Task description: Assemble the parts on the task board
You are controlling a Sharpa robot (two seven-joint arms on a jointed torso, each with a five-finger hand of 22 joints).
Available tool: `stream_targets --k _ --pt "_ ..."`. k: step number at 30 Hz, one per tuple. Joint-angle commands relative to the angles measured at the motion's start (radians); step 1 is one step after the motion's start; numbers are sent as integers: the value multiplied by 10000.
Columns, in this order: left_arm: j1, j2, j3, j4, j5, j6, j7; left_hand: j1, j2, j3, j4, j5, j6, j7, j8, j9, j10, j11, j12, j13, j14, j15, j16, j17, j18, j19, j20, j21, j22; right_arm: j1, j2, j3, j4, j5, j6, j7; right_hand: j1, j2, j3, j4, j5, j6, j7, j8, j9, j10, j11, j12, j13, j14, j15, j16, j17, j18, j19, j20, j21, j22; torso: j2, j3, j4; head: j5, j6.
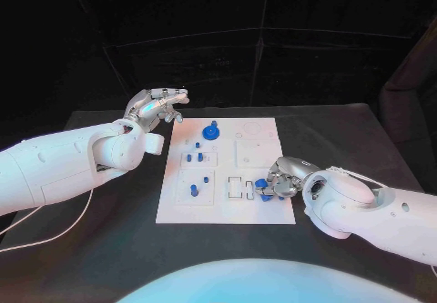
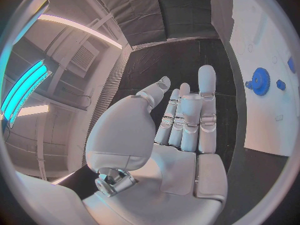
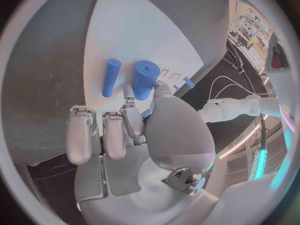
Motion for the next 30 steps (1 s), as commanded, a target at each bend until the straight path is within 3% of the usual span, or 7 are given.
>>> stream_targets --k 1,7,12,16,17,21,30 --pt "14 0 8 21 18 135 25 82 55 -68 11 -13 -59 -12 49 15 -63 31 59 11 -56 8 -13 -8 134 -24 62 -36 -10 -35 -97 -30 129 68 -910 -1 108 107 -83 5 312 208 -86 167 197 147 -79 134 176 722 -131 98 845 -160 97 -40 105 1197 -4 7 -17 15 13" --pt "14 26 7 8 18 156 33 88 101 -101 30 -12 34 -64 127 38 -75 4 109 17 -74 -2 0 -32 139 -22 63 -54 -26 -34 -257 -23 517 467 -1770 413 -12 114 -204 15 546 288 -141 206 301 222 -127 193 286 732 -173 128 911 -178 147 -85 150 1270 -11 -17 22 -24 58" --pt "15 36 6 9 18 148 29 88 101 -101 30 -12 34 -64 127 38 -75 4 109 17 -74 -2 0 -32 139 -22 63 -54 -26 -25 -350 -18 780 679 -2062 507 -64 122 -252 27 638 279 -144 195 336 217 -137 147 261 726 -186 116 887 -184 164 -102 165 1295 -2 -28 41 -14 76" --pt "16 55 5 8 18 143 26 88 101 -101 30 -12 34 -64 127 38 -75 4 109 17 -74 -2 0 -32 139 -22 63 -54 -26 -17 -280 -15 815 905 -1730 380 -121 135 -281 34 651 268 -138 184 348 205 -133 109 235 721 -186 106 870 -183 160 -106 163 1291 -7 -46 32 13 103" --pt "16 66 5 8 18 143 26 88 101 -101 30 -12 34 -64 127 38 -75 4 109 17 -74 -2 0 -32 139 -22 63 -54 -26 -15 -192 -14 768 964 -1503 319 -268 131 -359 39 591 219 -117 151 362 158 -115 -1 143 700 -176 60 780 -174 129 -105 139 1252 -1 -25 13 50 101" --pt "16 106 5 12 18 150 21 88 101 -101 30 -12 34 -64 127 38 -75 4 109 17 -74 -2 0 -32 139 -22 63 -54 -26 -11 136 -12 603 1129 -927 153 -403 225 -422 38 456 255 -135 165 427 184 -124 4 188 704 -178 71 817 -179 143 -104 152 1276 17 -20 24 57 106" --pt "19 197 5 -18 18 129 -12 89 98 -118 30 -12 54 -73 147 42 -83 -3 122 18 -84 -8 -1 -49 142 -22 61 -60 -31 -4 815 -9 290 1244 -613 -158 -449 346 -439 28 436 359 -184 215 506 247 -162 67 284 726 -202 119 924 -188 170 -117 175 1317 18 -27 45 36 130"
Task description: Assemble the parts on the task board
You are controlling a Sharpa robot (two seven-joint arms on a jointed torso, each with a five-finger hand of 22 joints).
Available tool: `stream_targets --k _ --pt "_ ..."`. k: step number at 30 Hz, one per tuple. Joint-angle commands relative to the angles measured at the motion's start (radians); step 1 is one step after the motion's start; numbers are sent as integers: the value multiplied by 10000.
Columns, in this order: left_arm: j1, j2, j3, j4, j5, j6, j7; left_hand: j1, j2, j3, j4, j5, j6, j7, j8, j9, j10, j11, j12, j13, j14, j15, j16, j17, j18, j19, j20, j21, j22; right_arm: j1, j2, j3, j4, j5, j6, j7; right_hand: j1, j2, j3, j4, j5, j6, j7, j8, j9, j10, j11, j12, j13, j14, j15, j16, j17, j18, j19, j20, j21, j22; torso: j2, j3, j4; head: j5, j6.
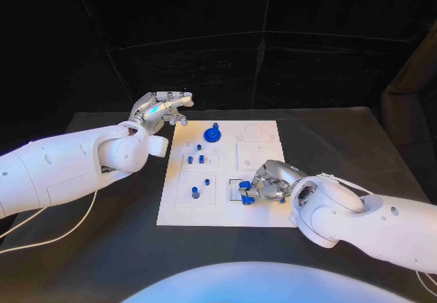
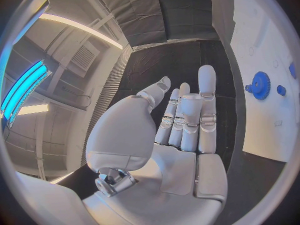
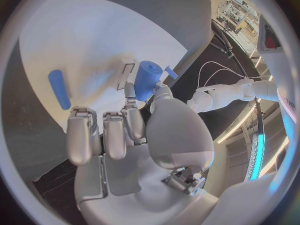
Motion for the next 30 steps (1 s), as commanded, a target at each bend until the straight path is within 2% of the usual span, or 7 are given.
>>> stream_targets --k 1,7,12,25,28,29,30 --pt "18 44 8 3 17 106 14 32 41 -46 15 -12 17 -37 63 13 -83 -3 27 11 -84 -7 -1 -10 141 -22 61 -60 -16 23 161 9 -84 202 355 -265 -27 59 -47 -10 -33 120 -8 38 43 72 8 36 7 727 -62 22 923 -190 103 -46 59 1325 9 -11 24 -4 -1" --pt "20 71 8 -3 17 125 9 32 41 -46 15 -12 17 -37 63 13 -83 -3 27 11 -84 -7 -1 -10 141 -22 61 -60 -16 30 426 12 -244 86 39 -427 -12 89 -41 -18 -18 134 -19 44 61 72 -2 18 -3 726 -71 20 919 -189 99 -52 56 1321 -2 8 -23 87 -18" --pt "20 66 8 -2 17 129 10 32 41 -46 15 -12 17 -37 63 13 -83 -3 27 11 -84 -7 -1 -10 141 -22 61 -60 -16 32 508 14 -294 -118 -194 -478 7 106 -37 -24 4 140 -27 46 75 66 -10 -12 -26 727 -77 21 924 -190 103 -58 59 1326 1 12 -36 113 -27" --pt "21 58 8 2 17 150 -4 32 41 -46 15 -12 17 -37 63 13 -83 -3 27 11 -84 -7 -1 -10 141 -22 61 -60 -16 45 714 18 -401 -361 -383 -518 31 104 -62 -26 -64 156 -37 54 115 63 -22 -62 -56 728 -91 23 931 -192 108 -72 64 1334 2 6 -20 113 -31" --pt "22 54 8 2 17 153 -8 32 41 -46 15 -12 17 -37 63 13 -83 -3 27 11 -84 -7 -1 -10 141 -22 61 -60 -16 57 728 18 -464 -418 -300 -544 -65 139 -139 -13 -388 159 -41 53 171 67 -27 -110 -73 724 -97 13 917 -191 105 -85 61 1332 -4 1 -34 118 -34" --pt "22 52 8 2 17 156 -10 32 41 -46 15 -12 17 -37 63 13 -83 -3 27 11 -84 -7 -1 -10 141 -22 61 -60 -16 70 737 18 -514 -465 -178 -565 -232 177 -250 -21 -1016 148 -37 46 219 47 -23 -193 -124 712 -97 -14 872 -189 94 -88 52 1320 -5 0 -37 119 -35" --pt "22 51 8 2 17 159 -10 32 41 -46 15 -12 17 -37 63 13 -83 -3 27 11 -84 -7 -1 -10 141 -22 61 -60 -16 77 742 19 -540 -493 -106 -575 -336 191 -316 -44 -1378 132 -31 38 237 30 -18 -241 -157 702 -93 -37 833 -184 80 -90 40 1302 -4 -1 -38 117 -35"
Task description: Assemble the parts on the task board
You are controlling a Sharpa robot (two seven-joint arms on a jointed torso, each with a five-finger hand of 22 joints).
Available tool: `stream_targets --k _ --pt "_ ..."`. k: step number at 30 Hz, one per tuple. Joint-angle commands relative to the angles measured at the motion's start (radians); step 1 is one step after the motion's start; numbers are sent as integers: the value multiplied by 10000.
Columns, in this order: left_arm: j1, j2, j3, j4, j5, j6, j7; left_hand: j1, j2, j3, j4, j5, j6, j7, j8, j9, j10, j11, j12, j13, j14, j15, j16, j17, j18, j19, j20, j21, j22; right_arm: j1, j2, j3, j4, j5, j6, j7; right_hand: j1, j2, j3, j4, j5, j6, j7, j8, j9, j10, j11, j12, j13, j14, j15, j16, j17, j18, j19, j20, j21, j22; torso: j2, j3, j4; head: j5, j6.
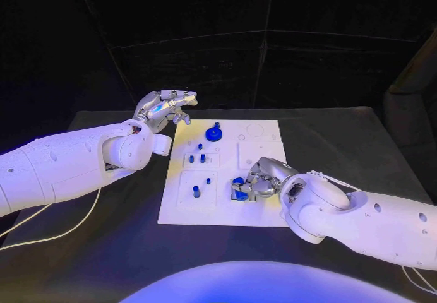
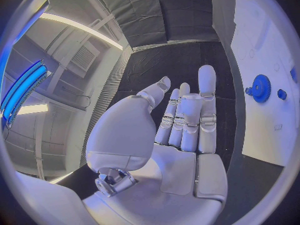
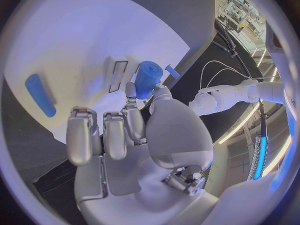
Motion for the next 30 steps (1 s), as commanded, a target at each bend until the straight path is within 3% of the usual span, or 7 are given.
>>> stream_targets --k 1,3,6,13,18,23,30 --pt "18 -1 8 10 16 144 20 32 41 -46 15 -12 18 -38 63 15 -83 -3 27 13 -84 -7 -1 -12 141 -22 61 -61 -9 43 22 9 -83 -314 180 -92 -337 76 -231 -54 -1244 12 -12 24 55 5 -7 -190 -123 671 -73 -69 780 -176 37 -73 18 1269 -3 -8 -12 -1 -5" --pt "18 -1 8 10 16 174 17 31 39 -54 15 -12 20 -39 68 15 -86 -4 32 13 -89 -9 -3 -22 142 -22 60 -63 -11 53 32 9 -116 -433 335 -110 -657 -10 -484 7 -2683 -120 39 -38 113 -151 37 -532 -386 604 -37 -228 508 -127 -112 -51 -108 1078 0 -6 -7 -6 -8" --pt "19 -3 8 12 16 205 11 28 33 -70 17 -13 24 -43 78 15 -92 -7 42 13 -99 -12 -9 -45 143 -22 58 -68 -16 62 44 9 -139 -569 478 -124 -831 -181 -547 22 -3508 -256 104 -96 202 -332 98 -928 -677 542 13 -409 232 -73 -268 3 -250 874 -3 0 -6 -9 -13" --pt "19 -20 8 9 16 233 -1 28 33 -70 17 -13 24 -43 78 15 -92 -7 42 13 -99 -12 -9 -45 143 -22 58 -68 -16 69 57 8 -84 -717 498 -114 -981 -483 -423 38 -3686 -337 138 -133 287 -418 132 -1136 -805 519 43 -518 97 -54 -321 39 -312 800 -5 5 -1 -25 -33" --pt "19 -32 8 2 16 232 -9 28 33 -70 17 -13 24 -43 78 15 -92 -7 42 13 -99 -12 -9 -45 143 -22 58 -68 -16 69 34 8 14 -743 360 -78 -1047 -577 -347 41 -3715 -335 138 -130 321 -409 132 -1139 -791 523 45 -527 99 -55 -314 45 -312 806 -6 9 -3 -27 -28" --pt "18 -36 8 -6 16 237 -11 28 33 -70 17 -13 24 -43 78 15 -92 -7 42 13 -99 -12 -9 -45 143 -22 58 -68 -16 68 -45 8 139 -750 185 100 -933 -628 -103 22 -3327 -315 121 -119 408 -361 121 -1109 -728 547 36 -514 156 -65 -275 43 -294 846 -1 10 -3 -33 -31" --pt "18 -34 7 -18 16 239 -13 28 33 -70 17 -13 24 -43 78 15 -92 -7 42 13 -99 -12 -9 -45 143 -22 58 -68 -16 67 -145 7 251 -785 214 354 437 -716 150 -294 -3171 -323 117 -118 582 -333 101 -1140 -665 567 22 -524 202 -72 -251 26 -295 868 -9 2 -20 -45 -53"
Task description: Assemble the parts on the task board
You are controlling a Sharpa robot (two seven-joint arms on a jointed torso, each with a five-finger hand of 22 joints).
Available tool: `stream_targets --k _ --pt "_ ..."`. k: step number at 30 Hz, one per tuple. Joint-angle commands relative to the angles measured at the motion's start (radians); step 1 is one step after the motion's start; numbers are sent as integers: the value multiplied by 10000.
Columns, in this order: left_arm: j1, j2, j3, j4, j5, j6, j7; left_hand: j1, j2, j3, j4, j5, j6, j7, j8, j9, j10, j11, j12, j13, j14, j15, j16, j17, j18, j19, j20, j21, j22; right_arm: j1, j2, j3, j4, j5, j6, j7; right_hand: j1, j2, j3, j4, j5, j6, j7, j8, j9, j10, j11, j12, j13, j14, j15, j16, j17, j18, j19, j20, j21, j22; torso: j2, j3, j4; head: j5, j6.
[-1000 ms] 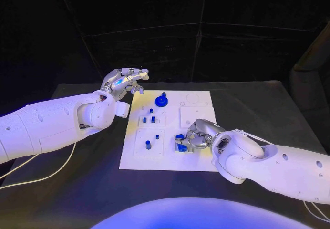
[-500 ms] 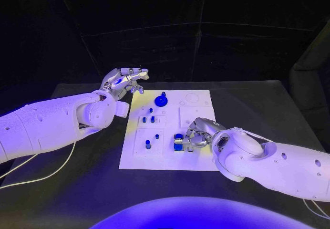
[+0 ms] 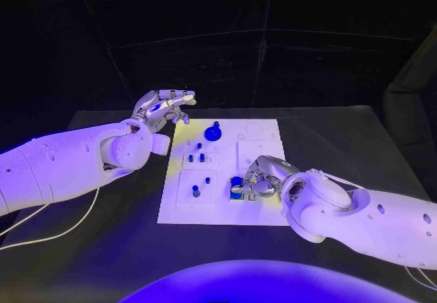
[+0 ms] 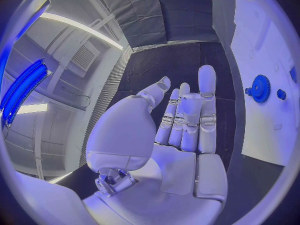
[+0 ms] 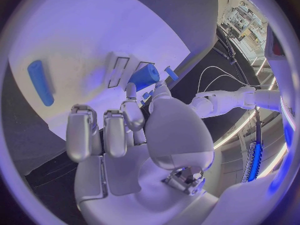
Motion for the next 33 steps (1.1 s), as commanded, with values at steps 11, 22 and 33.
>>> stream_targets --k 11,22,33 --pt "16 -1 6 -7 15 131 22 28 33 -43 -11 -13 25 -43 36 16 -93 -7 43 15 -62 25 -9 -9 143 -22 58 -68 -9 16 -22 5 -132 -503 79 60 1316 342 148 -616 -284 -18 -7 12 181 -5 -30 -161 -17 567 13 -80 202 -74 26 -38 -32 876 -3 -10 5 -29 -11" --pt "16 -29 5 -1 15 127 25 28 33 -43 -11 -13 25 -43 36 16 -93 -7 43 15 -62 25 -9 -9 143 -22 58 -68 -9 14 -191 4 42 -388 -415 545 1270 235 -134 -635 92 -219 74 -108 205 -63 39 -254 -42 543 64 -163 109 -54 -43 0 -101 794 -8 -7 -3 -21 -22" --pt "14 -63 0 -14 15 120 30 32 35 -66 -9 -12 18 -43 47 13 -109 -9 60 14 -74 22 -4 -23 143 -23 55 -78 -18 14 -789 9 461 462 -1062 2181 1325 231 -237 -641 374 -411 143 -254 169 -74 94 -249 -10 560 106 -134 181 -57 -35 35 -101 805 -2 11 -15 3 14"
